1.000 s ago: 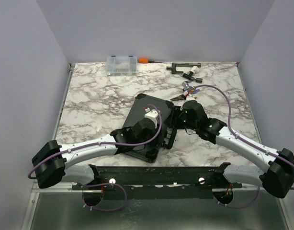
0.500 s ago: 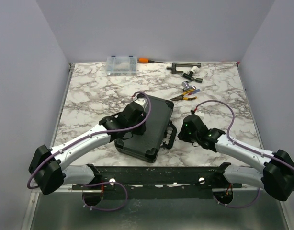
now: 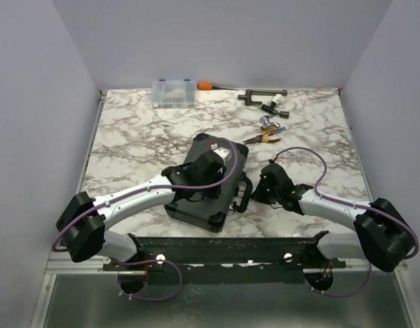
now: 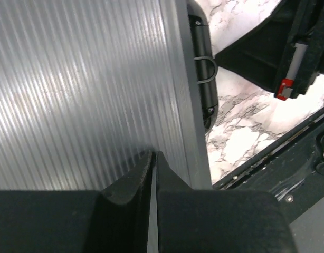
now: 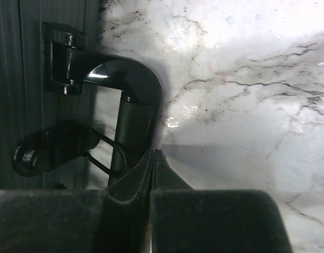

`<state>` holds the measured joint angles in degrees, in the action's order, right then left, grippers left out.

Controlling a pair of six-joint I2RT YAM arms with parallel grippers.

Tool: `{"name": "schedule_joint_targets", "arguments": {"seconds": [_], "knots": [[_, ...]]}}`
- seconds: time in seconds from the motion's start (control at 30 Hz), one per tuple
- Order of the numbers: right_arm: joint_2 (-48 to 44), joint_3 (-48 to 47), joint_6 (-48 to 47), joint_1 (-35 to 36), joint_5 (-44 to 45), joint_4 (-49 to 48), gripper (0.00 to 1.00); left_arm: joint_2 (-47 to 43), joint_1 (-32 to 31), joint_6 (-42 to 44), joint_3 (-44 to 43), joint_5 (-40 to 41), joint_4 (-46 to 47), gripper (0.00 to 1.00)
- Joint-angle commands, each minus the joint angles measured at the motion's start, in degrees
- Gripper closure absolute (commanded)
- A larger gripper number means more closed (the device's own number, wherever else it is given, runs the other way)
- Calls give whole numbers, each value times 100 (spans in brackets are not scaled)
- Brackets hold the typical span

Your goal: Pack up texas hold em set

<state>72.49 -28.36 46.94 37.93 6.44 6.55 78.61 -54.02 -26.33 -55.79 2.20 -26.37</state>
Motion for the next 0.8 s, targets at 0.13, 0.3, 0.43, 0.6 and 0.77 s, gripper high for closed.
{"name": "schedule_joint_targets", "arguments": {"seconds": [0.13, 0.3, 0.43, 0.6, 0.77], "knots": [[177, 121, -66, -148, -973, -1193, 100, 360, -169, -271, 502, -189, 55, 97], [117, 39, -92, -146, -1219, -1285, 99, 437, -177, -305, 617, -211, 184, 98], [5, -36, -89, -146, -1504, -1261, 99, 484, -179, -307, 630, -216, 241, 98], [-189, -99, -114, -146, -1595, -1143, 99, 525, -186, -303, 629, -213, 283, 99], [-374, -170, -104, -147, -1695, -1217, 99, 584, -187, -294, 622, -384, 324, 99]]}}
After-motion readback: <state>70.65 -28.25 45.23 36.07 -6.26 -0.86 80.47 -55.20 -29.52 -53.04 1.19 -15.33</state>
